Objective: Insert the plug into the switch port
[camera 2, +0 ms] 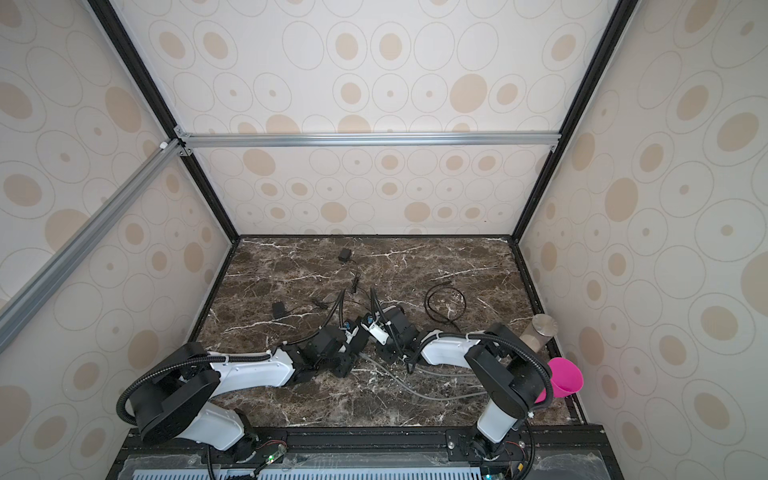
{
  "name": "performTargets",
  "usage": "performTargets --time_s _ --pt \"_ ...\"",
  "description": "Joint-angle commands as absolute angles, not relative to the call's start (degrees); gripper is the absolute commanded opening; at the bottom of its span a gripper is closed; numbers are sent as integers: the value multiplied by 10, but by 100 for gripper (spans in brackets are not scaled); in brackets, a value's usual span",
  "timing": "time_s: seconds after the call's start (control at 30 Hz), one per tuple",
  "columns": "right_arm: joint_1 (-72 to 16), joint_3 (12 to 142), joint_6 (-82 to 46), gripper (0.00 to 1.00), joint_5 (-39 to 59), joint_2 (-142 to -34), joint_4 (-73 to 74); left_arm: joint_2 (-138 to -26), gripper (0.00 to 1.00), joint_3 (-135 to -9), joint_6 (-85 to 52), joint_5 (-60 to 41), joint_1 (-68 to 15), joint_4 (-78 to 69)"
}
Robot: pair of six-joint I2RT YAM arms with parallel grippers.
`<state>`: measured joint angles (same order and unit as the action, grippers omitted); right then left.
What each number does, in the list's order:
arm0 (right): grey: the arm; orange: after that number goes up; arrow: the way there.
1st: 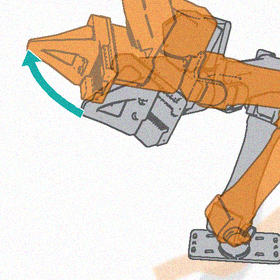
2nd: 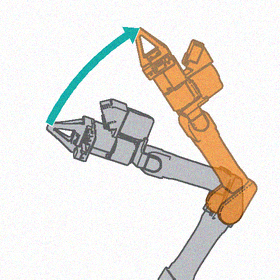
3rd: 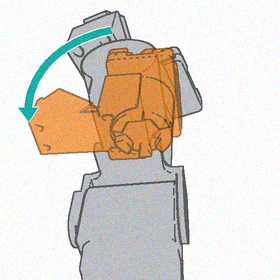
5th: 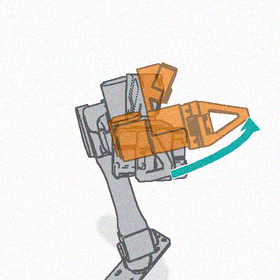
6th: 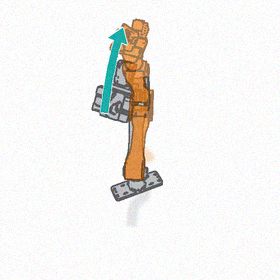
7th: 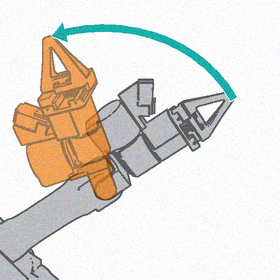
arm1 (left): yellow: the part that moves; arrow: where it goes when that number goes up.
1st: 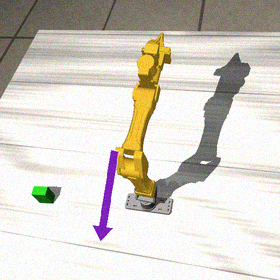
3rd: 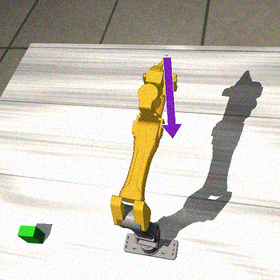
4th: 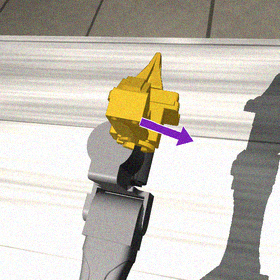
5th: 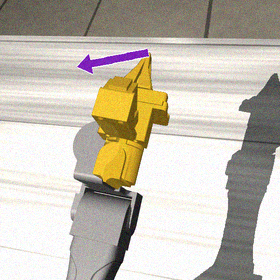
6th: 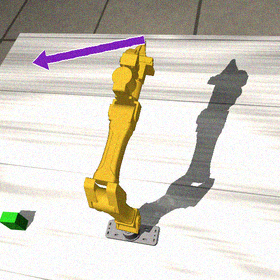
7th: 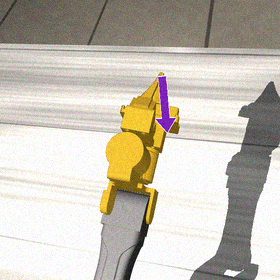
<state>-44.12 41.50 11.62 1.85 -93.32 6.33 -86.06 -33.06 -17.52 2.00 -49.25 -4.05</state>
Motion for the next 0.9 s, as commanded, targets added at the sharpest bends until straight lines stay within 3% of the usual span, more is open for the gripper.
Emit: performTargets --time_s 0.0,0.87 --pt "-442 412 137 0 8 -911 64 -871 47 -338 -151 -52 -510 11" --pt "-441 373 108 0 7 -861 41 -838 46 -232 -281 -68 -555 -17"
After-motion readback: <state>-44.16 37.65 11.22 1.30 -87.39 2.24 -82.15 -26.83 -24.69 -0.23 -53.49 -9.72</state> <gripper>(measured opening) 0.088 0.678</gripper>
